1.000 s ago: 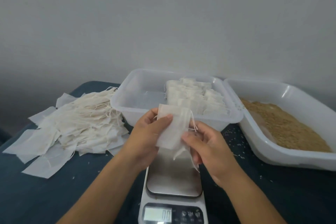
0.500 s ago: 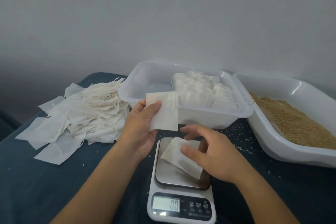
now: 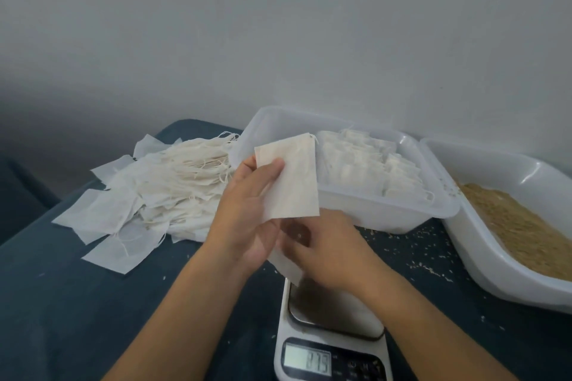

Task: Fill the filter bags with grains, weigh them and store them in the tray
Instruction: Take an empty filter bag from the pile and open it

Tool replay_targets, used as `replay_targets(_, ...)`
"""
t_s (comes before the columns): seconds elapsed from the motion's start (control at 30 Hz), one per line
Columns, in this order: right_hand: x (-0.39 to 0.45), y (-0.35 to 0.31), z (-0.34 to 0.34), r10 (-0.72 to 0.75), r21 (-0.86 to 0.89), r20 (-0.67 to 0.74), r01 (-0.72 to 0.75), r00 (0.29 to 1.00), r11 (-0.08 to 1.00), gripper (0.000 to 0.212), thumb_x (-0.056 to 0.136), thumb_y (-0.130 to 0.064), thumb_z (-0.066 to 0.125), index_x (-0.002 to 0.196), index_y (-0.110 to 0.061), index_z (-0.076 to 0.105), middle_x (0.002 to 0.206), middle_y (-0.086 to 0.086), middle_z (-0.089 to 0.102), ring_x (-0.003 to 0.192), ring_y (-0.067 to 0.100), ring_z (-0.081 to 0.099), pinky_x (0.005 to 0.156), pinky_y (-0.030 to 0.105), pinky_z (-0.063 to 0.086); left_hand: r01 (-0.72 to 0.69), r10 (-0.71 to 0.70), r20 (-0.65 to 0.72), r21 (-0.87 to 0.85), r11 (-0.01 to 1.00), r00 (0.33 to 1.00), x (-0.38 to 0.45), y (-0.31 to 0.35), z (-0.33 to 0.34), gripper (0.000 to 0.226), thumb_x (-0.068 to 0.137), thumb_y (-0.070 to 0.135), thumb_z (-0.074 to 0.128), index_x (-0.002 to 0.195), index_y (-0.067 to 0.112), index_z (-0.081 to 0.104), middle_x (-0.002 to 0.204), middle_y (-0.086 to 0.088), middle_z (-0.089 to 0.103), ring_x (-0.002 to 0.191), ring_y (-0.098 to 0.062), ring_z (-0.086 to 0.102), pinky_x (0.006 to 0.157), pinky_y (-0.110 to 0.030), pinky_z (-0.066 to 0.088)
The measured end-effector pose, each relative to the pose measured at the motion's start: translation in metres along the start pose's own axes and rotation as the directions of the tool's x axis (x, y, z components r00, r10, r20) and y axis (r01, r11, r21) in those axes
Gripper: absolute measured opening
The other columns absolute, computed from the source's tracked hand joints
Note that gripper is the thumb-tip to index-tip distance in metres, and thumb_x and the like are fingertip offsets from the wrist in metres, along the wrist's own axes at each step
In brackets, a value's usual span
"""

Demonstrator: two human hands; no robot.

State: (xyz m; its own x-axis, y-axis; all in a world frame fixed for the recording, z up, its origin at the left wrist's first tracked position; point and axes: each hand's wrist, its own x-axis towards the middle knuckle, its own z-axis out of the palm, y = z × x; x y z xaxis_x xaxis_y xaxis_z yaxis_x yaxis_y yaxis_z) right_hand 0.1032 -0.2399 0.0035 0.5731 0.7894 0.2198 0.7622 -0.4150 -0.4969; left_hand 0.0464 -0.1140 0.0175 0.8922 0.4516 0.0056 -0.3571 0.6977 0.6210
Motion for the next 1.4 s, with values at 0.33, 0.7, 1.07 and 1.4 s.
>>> replay_targets(0.33, 0.042, -0.012, 0.007, 0.097, 0.255, 0.077, -0.114, 0.992, 0.96, 0.01, 0.089, -0.026, 0.061, 0.094, -0.032, 0.066, 0.078, -0.014, 0.074, 0.072, 0.001, 0.07, 0.067, 0.021, 0.052, -0.149, 0.143, -0.162, -0.022, 0.989, 0.976, 0.004, 0.009, -0.008, 0.015, 0.096, 0.012, 0.064, 0.108, 0.021, 0.066, 0.098, -0.002, 0.075, 0.086, -0.017, 0.074, 0.063, -0.032, 0.06)
replay_targets(0.7, -0.045, 0.034, -0.042, 0.212, 0.664, -0.156, -0.056, 0.965, 0.746, 0.02, 0.089, -0.054, 0.07, 0.105, -0.043, 0.075, 0.096, -0.008, 0.076, 0.054, 0.014, 0.064, 0.05, 0.023, 0.049, -0.191, 0.216, -0.037, 0.344, 0.92, 0.976, -0.004, -0.029, -0.002, 0.042, 0.082, 0.012, 0.078, 0.114, 0.03, 0.057, 0.092, 0.002, 0.076, 0.08, -0.014, 0.073, 0.067, -0.037, 0.061)
replay_targets(1.07, -0.068, 0.055, -0.039, -0.214, -0.07, -0.658, 0.224, 0.722, 0.972, 0.026, 0.094, -0.021, 0.072, 0.12, -0.018, 0.071, 0.121, 0.001, 0.065, 0.055, 0.01, 0.057, 0.059, 0.022, 0.052, -0.6, 0.345, 0.491, 0.667, 0.442, 0.8, -0.013, -0.054, -0.01, 0.049, 0.083, 0.01, 0.079, 0.11, 0.042, 0.054, 0.079, 0.013, 0.06, 0.072, -0.007, 0.061, 0.071, -0.015, 0.049)
replay_targets(1.4, -0.066, 0.057, -0.031, -0.272, -0.141, -0.649, 0.239, 0.711, 0.961, 0.012, 0.093, -0.017, 0.077, 0.102, -0.009, 0.08, 0.115, 0.004, 0.071, 0.06, 0.007, 0.06, 0.062, 0.024, 0.054, -0.596, 0.348, 0.485, 0.675, 0.434, 0.803, -0.014, -0.06, -0.012, 0.049, 0.081, 0.007, 0.078, 0.11, 0.04, 0.055, 0.077, 0.014, 0.058, 0.07, -0.006, 0.058, 0.07, -0.014, 0.047)
